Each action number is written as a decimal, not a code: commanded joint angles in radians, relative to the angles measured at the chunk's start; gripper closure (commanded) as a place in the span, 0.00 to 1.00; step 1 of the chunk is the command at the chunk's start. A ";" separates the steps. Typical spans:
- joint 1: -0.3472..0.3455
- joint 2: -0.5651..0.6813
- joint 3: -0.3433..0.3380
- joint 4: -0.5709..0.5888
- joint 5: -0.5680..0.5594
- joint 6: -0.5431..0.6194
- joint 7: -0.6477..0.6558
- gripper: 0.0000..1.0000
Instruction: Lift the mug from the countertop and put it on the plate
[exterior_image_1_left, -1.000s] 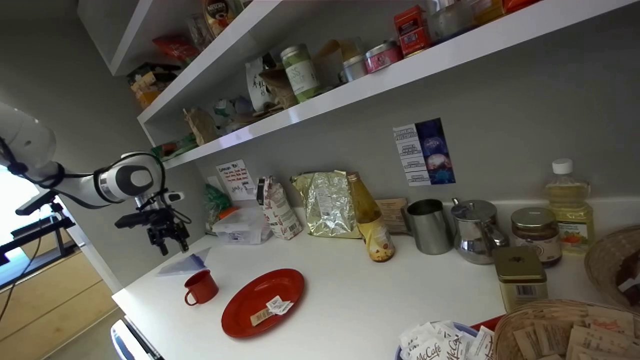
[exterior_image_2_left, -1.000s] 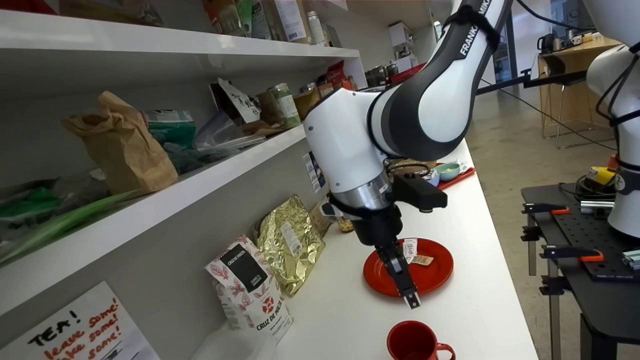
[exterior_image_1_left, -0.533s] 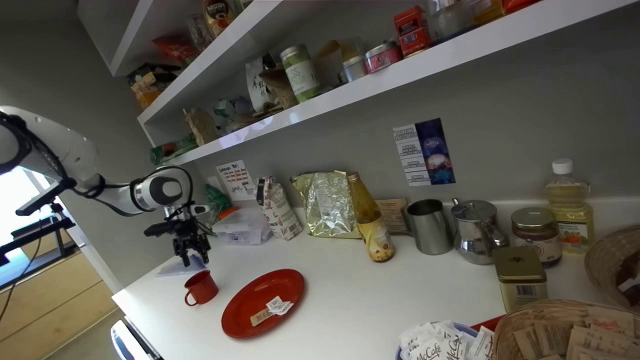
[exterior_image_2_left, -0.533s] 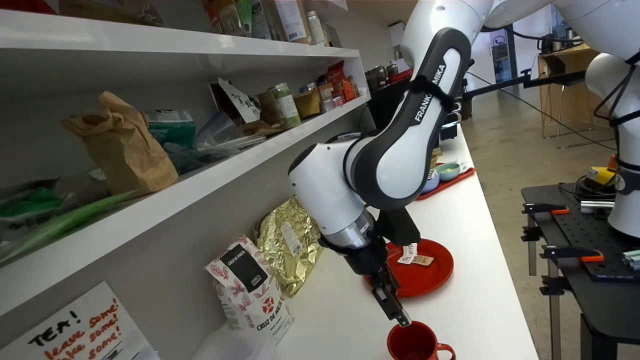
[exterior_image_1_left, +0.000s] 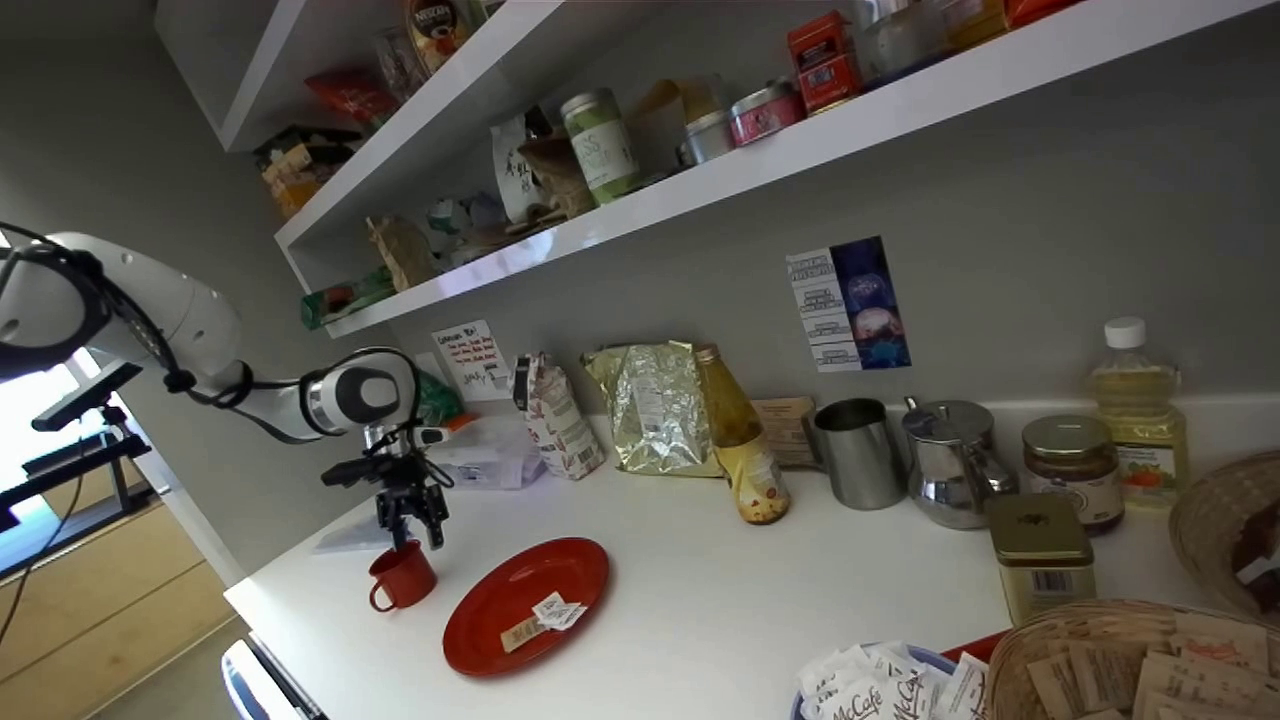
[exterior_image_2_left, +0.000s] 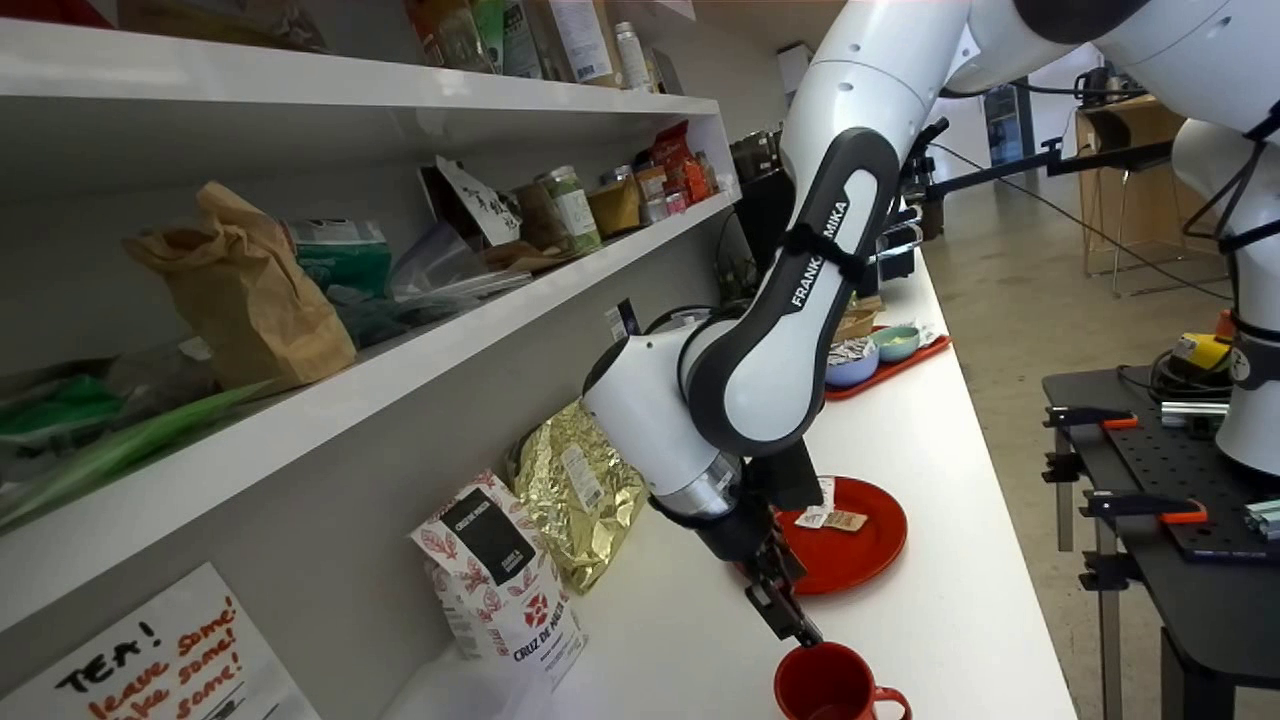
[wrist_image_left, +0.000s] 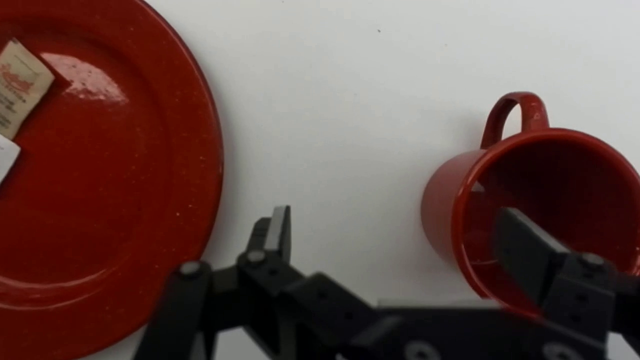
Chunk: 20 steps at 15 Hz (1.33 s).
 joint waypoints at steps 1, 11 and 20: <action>0.004 0.021 0.008 0.046 0.003 -0.048 -0.022 0.00; 0.032 0.062 0.030 0.074 -0.001 -0.056 -0.032 0.00; 0.064 0.113 0.026 0.088 -0.008 -0.059 -0.030 0.55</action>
